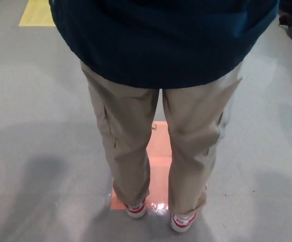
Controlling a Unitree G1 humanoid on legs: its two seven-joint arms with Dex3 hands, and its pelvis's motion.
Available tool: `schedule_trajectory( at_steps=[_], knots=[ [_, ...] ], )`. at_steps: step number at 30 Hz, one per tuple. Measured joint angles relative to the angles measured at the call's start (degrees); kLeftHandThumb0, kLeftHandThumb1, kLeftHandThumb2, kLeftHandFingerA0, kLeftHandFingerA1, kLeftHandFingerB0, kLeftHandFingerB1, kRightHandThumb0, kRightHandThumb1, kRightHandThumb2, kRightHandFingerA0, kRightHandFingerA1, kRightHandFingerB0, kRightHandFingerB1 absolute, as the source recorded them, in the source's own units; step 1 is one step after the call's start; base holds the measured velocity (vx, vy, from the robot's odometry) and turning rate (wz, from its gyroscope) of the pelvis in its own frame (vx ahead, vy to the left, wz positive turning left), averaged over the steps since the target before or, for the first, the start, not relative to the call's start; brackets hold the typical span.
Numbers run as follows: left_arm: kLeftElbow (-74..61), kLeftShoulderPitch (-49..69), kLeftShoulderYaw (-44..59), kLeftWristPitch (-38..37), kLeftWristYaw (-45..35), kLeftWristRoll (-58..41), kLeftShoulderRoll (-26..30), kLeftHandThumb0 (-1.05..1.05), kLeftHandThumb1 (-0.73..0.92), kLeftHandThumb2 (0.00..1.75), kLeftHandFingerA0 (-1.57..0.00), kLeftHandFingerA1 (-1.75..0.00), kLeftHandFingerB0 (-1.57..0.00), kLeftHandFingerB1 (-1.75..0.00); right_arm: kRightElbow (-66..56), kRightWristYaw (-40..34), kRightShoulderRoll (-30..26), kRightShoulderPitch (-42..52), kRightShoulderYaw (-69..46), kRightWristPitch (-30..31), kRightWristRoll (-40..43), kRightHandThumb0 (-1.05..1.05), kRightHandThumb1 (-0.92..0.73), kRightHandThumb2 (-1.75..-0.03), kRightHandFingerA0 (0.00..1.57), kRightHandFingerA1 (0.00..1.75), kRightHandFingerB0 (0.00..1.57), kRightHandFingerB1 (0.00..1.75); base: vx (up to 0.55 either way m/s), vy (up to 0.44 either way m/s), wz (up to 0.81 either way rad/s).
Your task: A person hands a coat to the robot and the robot grabs it with both hands and holds it while the person wears the coat.
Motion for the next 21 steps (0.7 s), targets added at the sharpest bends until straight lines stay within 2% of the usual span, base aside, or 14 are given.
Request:
schedule_trajectory(
  at_steps=[2, 4, 5, 7, 8, 12, 13, 14, 15, 17, 18, 20, 21],
  knots=[
    [-4.30, 3.60, 1.05, 0.01, -0.21, -0.07, 0.00, -0.85, 0.71, 0.62, 0.00, 0.00, 0.00, -0.05, -4.67, 0.26, 0.01, 3.90, -1.06, 0.02, 0.23, -0.93, -0.71, -1.02, 0.00, 0.04, 0.00, 0.01, 0.00, 0.000, 0.00],
    [-8.26, 7.25, 2.03, 0.01, -0.31, -0.14, -0.02, -0.84, 0.70, 0.64, 0.00, 0.00, 0.00, 0.00, -8.93, 0.48, 0.02, 7.68, -2.13, 0.01, 0.38, -0.94, -0.71, -1.02, 0.00, 0.04, 0.00, 0.01, 0.00, 0.000, 0.00],
    [-10.54, 9.41, 2.57, 0.01, -0.36, -0.18, -0.04, -0.83, 0.71, 0.63, 0.00, 0.00, 0.00, -0.01, -11.29, 0.60, 0.07, 9.94, -2.64, 0.00, 0.43, -0.84, -0.65, -0.91, 0.00, 0.03, 0.00, 0.00, 0.00, 0.000, 0.00],
    [-16.00, 14.81, 3.90, 0.04, -0.53, -0.27, -0.24, -0.84, 0.71, 0.64, 0.00, 0.00, 0.00, 0.00, -16.54, 0.79, 0.40, 15.28, -3.82, -0.09, 0.48, -0.85, -0.67, -0.94, 0.00, 0.04, 0.00, 0.00, 0.00, 0.000, 0.00],
    [-17.14, 15.92, 4.12, 0.04, -0.56, -0.28, -0.31, -0.86, 0.72, 0.63, 0.00, 0.00, 0.00, -0.01, -17.56, 0.82, 0.48, 16.36, -4.04, -0.09, 0.48, -0.93, -0.74, -1.07, 0.00, 0.09, 0.00, 0.06, 0.00, 0.000, 0.00],
    [-27.16, 27.14, 6.02, 0.08, -0.82, -0.23, -1.72, -0.83, 0.70, 0.62, 0.00, 0.00, 0.00, -0.01, -27.05, 1.03, 2.05, 26.96, -5.61, -0.11, 0.38, -0.92, -0.77, -1.10, 0.00, 0.10, 0.00, 0.07, 0.00, 0.000, 0.00],
    [-29.05, 29.72, 6.30, 0.05, -0.80, -0.22, -2.24, -0.88, 0.57, 0.89, 0.00, 0.00, 0.00, -0.04, -29.02, 1.03, 2.53, 29.43, -5.83, -0.14, 0.28, -0.84, -0.90, -0.67, 0.00, 0.00, 0.00, 0.00, 0.00, 0.000, 0.00],
    [-30.74, 32.36, 6.47, 0.01, -0.79, -0.20, -2.72, -0.92, 0.60, 0.95, 0.00, -0.01, 0.00, -0.05, -30.82, 1.03, 3.08, 31.87, -5.99, -0.21, 0.20, -0.92, -0.75, -1.05, 0.00, 0.05, 0.00, 0.00, 0.00, 0.000, 0.00],
    [-32.56, 35.35, 6.59, -0.10, -0.76, -0.16, -3.23, -0.95, 0.62, 0.94, 0.00, 0.00, 0.00, -0.01, -32.90, 1.03, 3.75, 34.72, -6.17, -0.24, 0.06, -1.01, -0.82, -1.13, 0.00, 0.05, 0.00, 0.00, 0.00, 0.000, 0.00],
    [-35.49, 40.71, 6.75, -0.36, -0.62, -0.09, -4.32, -0.94, 0.61, 0.94, 0.00, 0.00, 0.00, -0.02, -36.46, 0.98, 4.87, 39.90, -6.36, -0.34, -0.26, -1.00, -0.81, -1.12, 0.00, 0.05, 0.00, 0.00, 0.00, 0.000, 0.00],
    [-36.63, 43.24, 6.74, -0.54, -0.52, -0.06, -4.89, -0.95, 0.61, 0.95, 0.00, 0.00, 0.00, -0.02, -37.76, 0.94, 5.48, 42.26, -6.35, -0.45, -0.48, -0.87, -0.92, -0.68, 0.00, 0.01, 0.00, 0.00, 0.00, 0.000, 0.00],
    [-38.85, 48.02, 6.73, -0.93, -0.28, 0.05, -5.83, -0.97, 0.65, 0.98, 0.00, 0.00, 0.00, -0.02, -40.30, 0.81, 6.70, 46.67, -6.30, -0.65, -1.00, -0.88, -0.90, -0.67, 0.00, 0.08, 0.00, 0.02, 0.00, 0.000, 0.00],
    [-40.11, 50.84, 6.74, -1.08, -0.15, 0.16, -6.50, -0.98, 0.65, 0.99, 0.00, 0.00, 0.00, -0.02, -41.64, 0.70, 7.48, 49.26, -6.25, -0.75, -1.36, -0.92, -0.76, -1.12, 0.00, 0.13, 0.00, 0.07, 0.00, 0.000, 0.00]
  ],
)
